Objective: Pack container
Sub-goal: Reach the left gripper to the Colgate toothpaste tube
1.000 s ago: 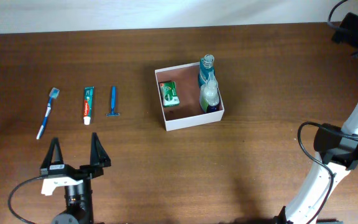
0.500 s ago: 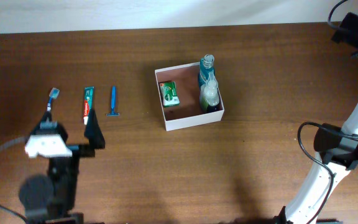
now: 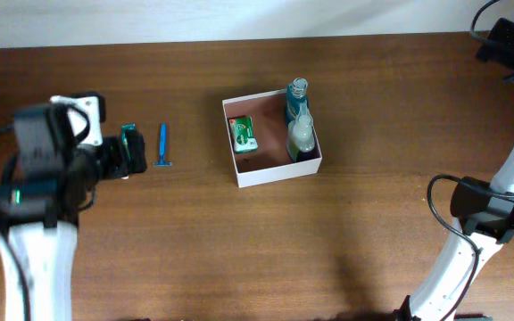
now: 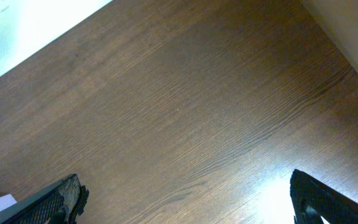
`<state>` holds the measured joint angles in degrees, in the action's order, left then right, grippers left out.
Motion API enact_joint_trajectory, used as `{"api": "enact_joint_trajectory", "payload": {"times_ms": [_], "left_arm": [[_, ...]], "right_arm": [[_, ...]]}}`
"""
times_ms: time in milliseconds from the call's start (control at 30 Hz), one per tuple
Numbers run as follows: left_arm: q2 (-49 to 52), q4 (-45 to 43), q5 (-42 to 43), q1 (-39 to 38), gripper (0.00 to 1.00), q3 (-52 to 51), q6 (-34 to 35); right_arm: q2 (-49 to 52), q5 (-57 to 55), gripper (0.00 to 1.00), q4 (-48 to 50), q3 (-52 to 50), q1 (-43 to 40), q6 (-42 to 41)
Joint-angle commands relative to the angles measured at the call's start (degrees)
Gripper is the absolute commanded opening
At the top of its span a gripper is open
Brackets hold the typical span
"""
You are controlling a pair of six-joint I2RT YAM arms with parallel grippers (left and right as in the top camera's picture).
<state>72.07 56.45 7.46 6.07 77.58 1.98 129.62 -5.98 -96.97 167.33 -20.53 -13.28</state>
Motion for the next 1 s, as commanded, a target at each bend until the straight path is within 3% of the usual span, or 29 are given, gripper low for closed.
{"api": "enact_joint_trajectory", "payload": {"times_ms": [0,367,600,967], "left_arm": [[7.9,3.0,1.4,0.0,0.99,3.1,1.2],[15.7,-4.8,1.6,0.1,0.99,3.1,1.0],[17.2,-6.4,-10.5,0.2,0.99,3.1,1.0],[27.3,-3.9,-9.0,4.6,0.99,5.5,-1.9]], "right_arm": [[1.0,0.2,0.98,-0.3,-0.2,-0.2,-0.3],[1.0,0.2,0.98,-0.3,-0.2,-0.2,-0.3],[1.0,0.2,0.98,-0.3,-0.2,-0.2,-0.3],[1.0,0.2,0.98,-0.3,-0.2,-0.2,-0.3]]}}
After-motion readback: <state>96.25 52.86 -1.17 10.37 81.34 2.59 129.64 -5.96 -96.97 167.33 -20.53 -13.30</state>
